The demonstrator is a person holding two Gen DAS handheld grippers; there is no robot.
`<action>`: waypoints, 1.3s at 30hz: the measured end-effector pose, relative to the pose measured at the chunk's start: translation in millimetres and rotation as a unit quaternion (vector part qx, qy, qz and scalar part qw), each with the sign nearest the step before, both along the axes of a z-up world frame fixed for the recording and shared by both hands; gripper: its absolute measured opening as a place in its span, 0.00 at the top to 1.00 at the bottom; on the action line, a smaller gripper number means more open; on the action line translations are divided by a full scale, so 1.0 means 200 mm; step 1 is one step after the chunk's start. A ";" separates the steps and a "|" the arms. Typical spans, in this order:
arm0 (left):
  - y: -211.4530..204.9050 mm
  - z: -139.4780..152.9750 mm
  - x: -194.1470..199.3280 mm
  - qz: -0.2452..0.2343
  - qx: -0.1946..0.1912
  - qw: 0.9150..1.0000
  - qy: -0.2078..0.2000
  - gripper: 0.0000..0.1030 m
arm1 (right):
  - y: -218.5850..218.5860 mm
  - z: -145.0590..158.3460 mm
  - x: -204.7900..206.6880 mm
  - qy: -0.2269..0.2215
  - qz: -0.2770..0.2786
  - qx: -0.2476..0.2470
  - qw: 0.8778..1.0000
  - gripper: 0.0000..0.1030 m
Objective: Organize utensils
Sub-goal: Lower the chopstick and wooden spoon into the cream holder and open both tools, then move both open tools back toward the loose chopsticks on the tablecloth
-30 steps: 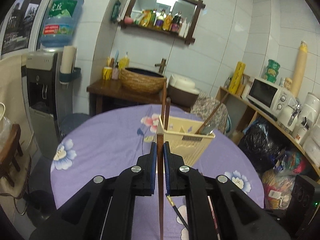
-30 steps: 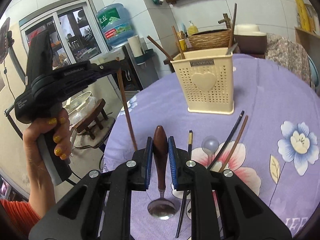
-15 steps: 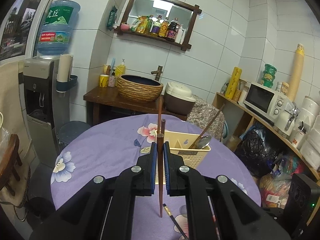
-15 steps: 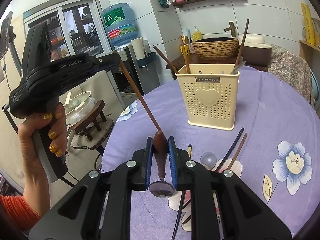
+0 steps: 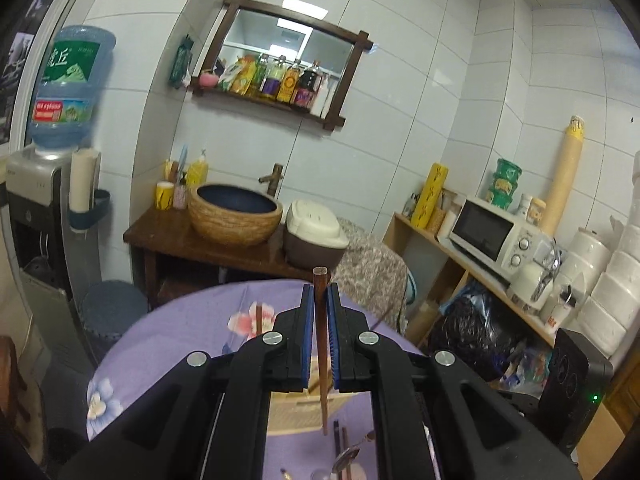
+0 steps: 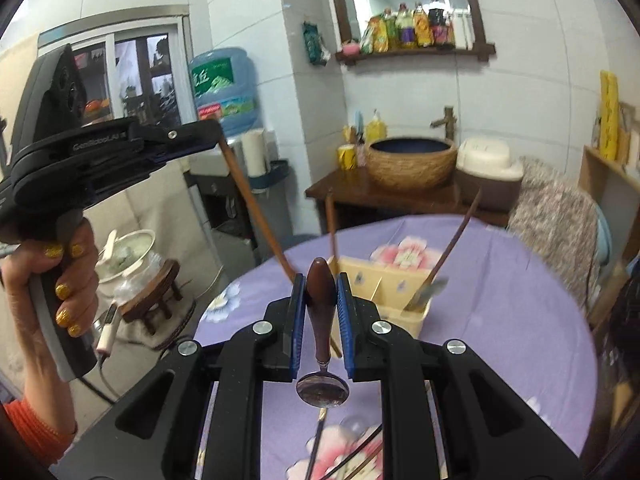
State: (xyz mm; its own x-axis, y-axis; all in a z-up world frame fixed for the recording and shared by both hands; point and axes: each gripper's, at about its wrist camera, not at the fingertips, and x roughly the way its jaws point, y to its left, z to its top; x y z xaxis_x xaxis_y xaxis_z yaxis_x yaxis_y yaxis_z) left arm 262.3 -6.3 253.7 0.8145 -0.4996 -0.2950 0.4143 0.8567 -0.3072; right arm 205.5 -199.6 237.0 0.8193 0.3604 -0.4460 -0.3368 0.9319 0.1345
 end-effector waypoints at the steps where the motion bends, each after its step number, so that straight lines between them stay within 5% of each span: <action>1: -0.01 0.04 0.03 0.005 0.000 1.000 -0.005 0.92 | -0.01 0.05 0.04 -0.012 -0.012 -0.002 1.000 0.84; 8: -0.10 0.10 0.23 0.047 0.025 0.998 -0.026 0.92 | -0.01 0.15 0.31 -0.043 -0.066 -0.020 0.997 0.84; 17: -0.21 -0.17 0.38 0.050 0.090 0.995 0.008 0.92 | 0.04 -0.16 0.47 -0.014 -0.081 -0.049 0.995 0.84; 29: -0.24 -0.52 0.46 0.000 0.160 0.981 0.112 0.93 | 0.04 -0.46 0.47 0.040 -0.070 -0.062 0.995 0.84; 37: -0.24 -0.53 0.43 -0.010 0.171 0.979 0.108 0.93 | 0.03 -0.51 0.47 0.039 -0.072 -0.064 0.995 0.82; 39: -0.23 -0.50 0.39 -0.012 0.163 0.982 0.098 0.82 | 0.02 -0.50 0.44 0.029 -0.077 -0.062 0.995 0.70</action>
State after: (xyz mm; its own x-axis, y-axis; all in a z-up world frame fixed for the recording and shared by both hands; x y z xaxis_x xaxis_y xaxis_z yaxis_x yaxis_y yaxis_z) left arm 339.3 -52.6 153.9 0.7154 -0.3698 -0.5929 0.3950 0.9139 -0.0934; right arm 294.3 -194.8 136.9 0.8319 0.1721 -0.5275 -0.1845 0.9824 0.0296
